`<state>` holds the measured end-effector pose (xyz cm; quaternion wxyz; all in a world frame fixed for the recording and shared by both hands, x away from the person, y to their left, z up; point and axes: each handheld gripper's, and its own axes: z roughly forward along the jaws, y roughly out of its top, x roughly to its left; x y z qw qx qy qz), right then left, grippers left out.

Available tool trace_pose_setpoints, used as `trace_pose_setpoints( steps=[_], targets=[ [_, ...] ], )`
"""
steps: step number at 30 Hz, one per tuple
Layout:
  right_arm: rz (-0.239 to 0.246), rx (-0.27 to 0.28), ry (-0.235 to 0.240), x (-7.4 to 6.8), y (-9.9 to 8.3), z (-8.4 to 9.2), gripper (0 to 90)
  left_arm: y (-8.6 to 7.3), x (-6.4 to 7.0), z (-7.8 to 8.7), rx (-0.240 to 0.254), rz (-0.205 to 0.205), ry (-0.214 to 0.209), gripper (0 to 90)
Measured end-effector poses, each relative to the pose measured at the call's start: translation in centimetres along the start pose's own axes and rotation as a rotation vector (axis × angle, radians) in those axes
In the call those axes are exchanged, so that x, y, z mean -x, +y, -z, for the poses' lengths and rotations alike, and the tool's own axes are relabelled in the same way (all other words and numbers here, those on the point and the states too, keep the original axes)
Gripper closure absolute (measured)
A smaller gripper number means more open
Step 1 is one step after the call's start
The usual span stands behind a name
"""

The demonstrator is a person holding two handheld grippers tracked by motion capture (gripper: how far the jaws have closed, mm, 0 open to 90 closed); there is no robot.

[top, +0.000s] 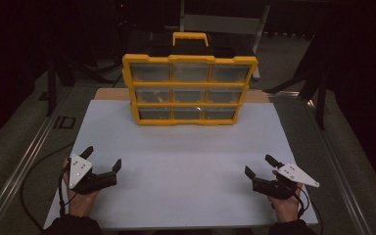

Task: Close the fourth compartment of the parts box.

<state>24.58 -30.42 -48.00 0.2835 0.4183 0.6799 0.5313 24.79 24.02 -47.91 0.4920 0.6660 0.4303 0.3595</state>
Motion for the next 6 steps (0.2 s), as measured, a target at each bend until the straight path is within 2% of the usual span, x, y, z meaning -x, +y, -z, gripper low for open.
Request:
trace_pose_setpoints(
  steps=[6],
  targets=[
    [-0.003,-0.003,0.007,0.14,-0.16,0.18,9.7,-0.03,0.05,-0.02,-0.001,0.000,0.002,0.3]
  ],
)
